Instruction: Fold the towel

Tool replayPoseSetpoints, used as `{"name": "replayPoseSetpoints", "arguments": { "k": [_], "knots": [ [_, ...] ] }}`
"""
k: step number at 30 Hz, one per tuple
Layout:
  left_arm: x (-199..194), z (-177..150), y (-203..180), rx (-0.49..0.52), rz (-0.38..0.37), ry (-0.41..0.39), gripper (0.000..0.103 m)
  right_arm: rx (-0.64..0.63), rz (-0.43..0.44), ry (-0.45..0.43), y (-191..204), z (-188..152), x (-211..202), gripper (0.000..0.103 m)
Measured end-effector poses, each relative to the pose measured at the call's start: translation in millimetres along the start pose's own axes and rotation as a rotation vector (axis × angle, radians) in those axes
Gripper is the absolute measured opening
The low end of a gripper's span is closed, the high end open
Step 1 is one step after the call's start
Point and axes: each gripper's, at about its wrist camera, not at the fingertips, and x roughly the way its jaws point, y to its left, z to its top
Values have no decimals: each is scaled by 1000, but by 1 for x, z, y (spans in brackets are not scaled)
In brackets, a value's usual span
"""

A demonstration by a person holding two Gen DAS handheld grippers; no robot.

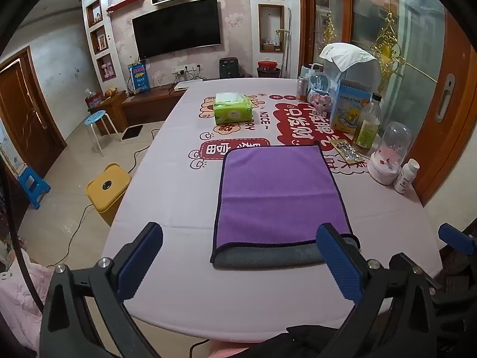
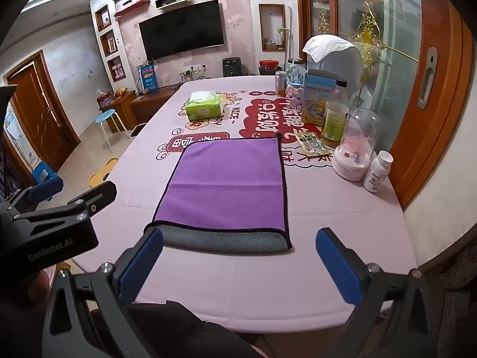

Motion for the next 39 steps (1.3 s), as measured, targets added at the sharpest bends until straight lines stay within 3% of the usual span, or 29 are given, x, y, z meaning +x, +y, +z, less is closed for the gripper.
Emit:
{"name": "replayPoseSetpoints", "arguments": {
  "k": [39],
  "knots": [
    [7,-4,-10,4,2,12,102,4,6,2,-6,-3,-4,103]
  ]
}}
